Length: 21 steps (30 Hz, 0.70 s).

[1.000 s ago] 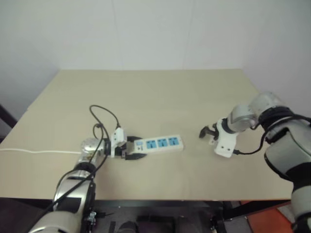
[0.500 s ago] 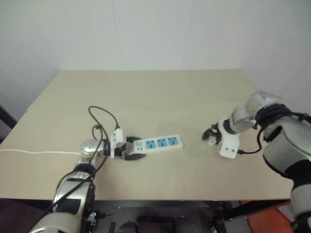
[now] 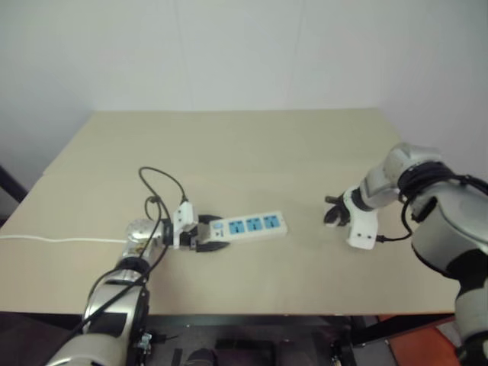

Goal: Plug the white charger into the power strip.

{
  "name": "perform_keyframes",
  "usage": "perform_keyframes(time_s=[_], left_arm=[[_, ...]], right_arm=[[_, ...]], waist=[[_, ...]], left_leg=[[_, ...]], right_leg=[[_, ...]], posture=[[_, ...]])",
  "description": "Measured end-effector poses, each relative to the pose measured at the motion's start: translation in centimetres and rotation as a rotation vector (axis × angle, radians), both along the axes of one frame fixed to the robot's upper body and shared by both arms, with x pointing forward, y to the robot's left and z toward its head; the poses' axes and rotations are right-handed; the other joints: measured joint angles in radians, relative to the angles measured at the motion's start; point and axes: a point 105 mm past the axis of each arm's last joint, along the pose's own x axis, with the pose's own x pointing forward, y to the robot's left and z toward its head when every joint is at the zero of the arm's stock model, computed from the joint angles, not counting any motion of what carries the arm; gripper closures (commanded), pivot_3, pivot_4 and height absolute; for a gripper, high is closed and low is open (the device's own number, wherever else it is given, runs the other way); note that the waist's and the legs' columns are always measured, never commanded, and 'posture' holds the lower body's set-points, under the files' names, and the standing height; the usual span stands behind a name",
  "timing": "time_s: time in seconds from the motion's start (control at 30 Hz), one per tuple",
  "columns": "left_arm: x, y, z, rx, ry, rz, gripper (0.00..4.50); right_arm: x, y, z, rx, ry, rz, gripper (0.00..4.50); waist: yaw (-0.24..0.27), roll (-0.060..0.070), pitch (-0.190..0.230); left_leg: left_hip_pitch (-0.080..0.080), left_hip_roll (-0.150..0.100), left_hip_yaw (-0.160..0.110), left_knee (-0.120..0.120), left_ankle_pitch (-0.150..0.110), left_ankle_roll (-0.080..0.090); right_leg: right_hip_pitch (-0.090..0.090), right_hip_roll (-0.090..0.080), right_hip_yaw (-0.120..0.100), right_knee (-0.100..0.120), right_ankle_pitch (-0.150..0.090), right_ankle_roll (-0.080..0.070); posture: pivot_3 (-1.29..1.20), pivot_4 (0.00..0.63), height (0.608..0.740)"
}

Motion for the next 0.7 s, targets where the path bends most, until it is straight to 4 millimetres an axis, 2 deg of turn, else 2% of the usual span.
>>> perform_keyframes(time_s=[0.13,0.2,0.3,0.4,0.5,0.6,0.7], left_arm=[[0.0,0.0,0.0,0.001,0.001,-0.001,1.22],[-0.1,0.0,0.0,-0.001,0.003,-0.009,1.22],[-0.4,0.0,-0.1,0.001,0.012,-0.034,1.22],[-0.8,-0.1,-0.2,0.010,0.018,-0.076,1.22],[-1.3,-0.9,-0.2,0.016,0.023,-0.140,1.22],[-1.5,-1.4,-0.2,0.030,0.023,-0.180,1.22],[-1.6,-1.8,-0.1,0.043,0.022,-0.208,1.22]], right_arm=[[0.6,1.7,3.1,0.288,-0.046,-0.118,3.36],[1.0,2.3,4.9,0.519,-0.053,-0.225,3.36],[1.1,2.5,5.9,0.719,-0.002,-0.324,3.36],[1.6,3.4,6.7,0.989,0.137,-0.453,3.36],[1.3,3.6,7.1,1.237,0.355,-0.536,3.36],[0.1,3.4,7.1,1.387,0.530,-0.575,3.36],[-1.4,4.3,7.6,1.492,0.689,-0.610,3.36]], waist=[[-0.001,0.000,0.000],[-0.003,0.000,0.000],[-0.006,0.000,0.000],[-0.019,-0.001,0.000],[-0.016,-0.001,0.000],[-0.007,0.000,0.001],[0.004,0.000,0.001]], left_leg=[[0.000,0.000,0.000,0.000,0.000,0.000],[0.002,0.000,0.000,0.000,0.000,0.000],[0.002,0.000,0.000,0.000,0.000,0.001],[0.003,0.000,-0.001,0.000,-0.001,0.001],[0.001,0.000,-0.004,0.001,-0.001,0.001],[-0.001,0.000,-0.005,0.001,-0.001,0.001],[-0.003,-0.001,-0.004,0.002,-0.001,0.001]], right_leg=[[0.002,0.000,0.000,-0.001,0.000,0.000],[0.004,0.000,-0.001,-0.002,0.000,0.000],[0.006,0.000,-0.001,-0.003,0.000,0.000],[0.008,0.000,-0.002,-0.004,0.000,0.000],[0.009,-0.001,-0.004,-0.004,0.000,0.001],[0.007,-0.001,-0.004,-0.003,0.000,0.001],[0.004,-0.001,-0.003,-0.003,0.000,0.001]], posture=[[0.00,0.150,0.740],[0.00,0.150,0.740],[0.00,0.150,0.740],[0.00,0.150,0.740],[0.00,0.150,0.740],[0.00,0.150,0.740],[0.00,0.150,0.740]])
